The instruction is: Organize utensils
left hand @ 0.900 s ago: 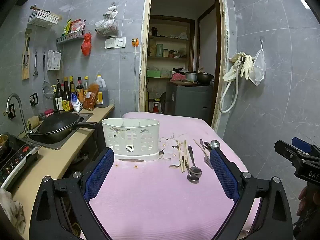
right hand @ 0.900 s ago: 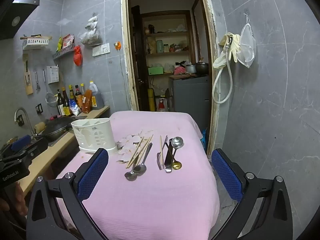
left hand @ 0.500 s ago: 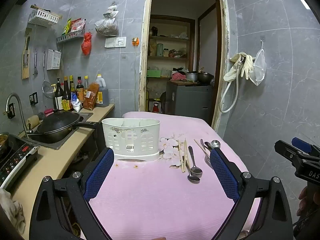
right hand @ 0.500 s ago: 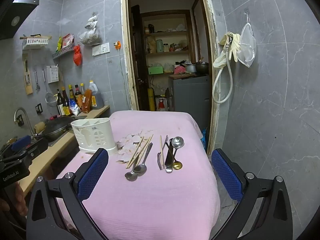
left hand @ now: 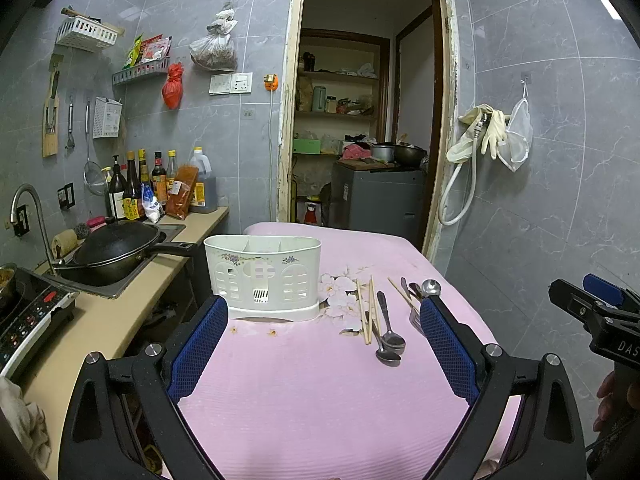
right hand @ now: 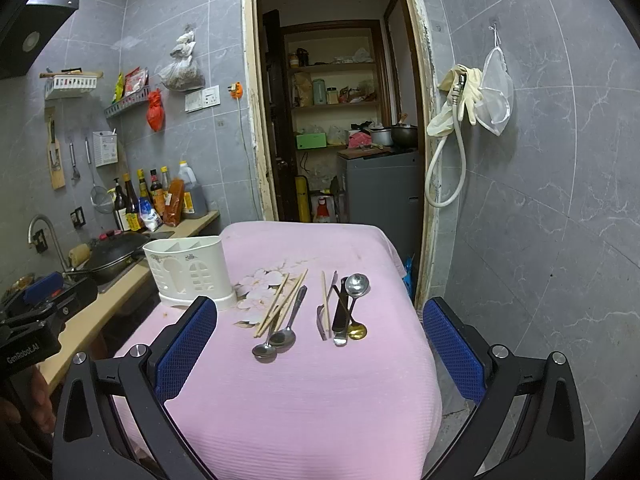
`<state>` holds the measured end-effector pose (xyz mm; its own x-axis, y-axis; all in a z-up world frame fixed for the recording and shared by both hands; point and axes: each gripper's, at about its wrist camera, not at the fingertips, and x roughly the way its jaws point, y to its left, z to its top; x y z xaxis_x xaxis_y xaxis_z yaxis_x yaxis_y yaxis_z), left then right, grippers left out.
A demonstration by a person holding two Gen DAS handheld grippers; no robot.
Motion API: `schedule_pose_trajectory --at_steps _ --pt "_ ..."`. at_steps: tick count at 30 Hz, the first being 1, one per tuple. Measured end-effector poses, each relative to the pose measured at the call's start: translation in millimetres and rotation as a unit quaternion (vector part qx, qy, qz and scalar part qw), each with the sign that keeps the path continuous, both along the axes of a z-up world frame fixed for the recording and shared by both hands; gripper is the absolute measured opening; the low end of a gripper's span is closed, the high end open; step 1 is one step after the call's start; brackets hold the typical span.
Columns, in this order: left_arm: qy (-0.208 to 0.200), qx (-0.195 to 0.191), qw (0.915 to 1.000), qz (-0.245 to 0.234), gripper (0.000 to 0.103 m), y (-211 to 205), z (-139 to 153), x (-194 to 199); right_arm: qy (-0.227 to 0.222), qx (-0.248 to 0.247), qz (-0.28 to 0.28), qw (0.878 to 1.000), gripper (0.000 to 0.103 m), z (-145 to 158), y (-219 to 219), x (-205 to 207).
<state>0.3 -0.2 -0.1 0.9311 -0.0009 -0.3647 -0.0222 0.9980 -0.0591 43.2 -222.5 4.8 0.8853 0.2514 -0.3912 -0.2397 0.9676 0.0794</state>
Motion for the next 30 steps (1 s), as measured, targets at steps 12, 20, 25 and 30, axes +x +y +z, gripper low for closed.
schedule_pose_trajectory --at_steps 12,20,25,30 --pt "0.000 -0.001 1.0000 -0.001 0.094 -0.6 -0.3 0.3 -0.001 0.001 0.001 1.000 0.103 -0.2 0.6 0.3" --pt "0.000 -0.002 1.0000 0.000 0.094 -0.3 -0.1 0.2 -0.001 0.001 0.002 1.000 0.103 -3.1 2.0 2.1" --pt "0.001 -0.002 1.0000 0.000 0.094 -0.5 -0.3 0.4 -0.001 0.001 0.002 1.000 0.103 -2.7 1.6 2.2" --pt "0.001 -0.002 1.0000 0.000 0.094 -0.2 -0.2 0.3 0.000 0.001 0.001 1.000 0.103 -3.4 2.0 2.8"
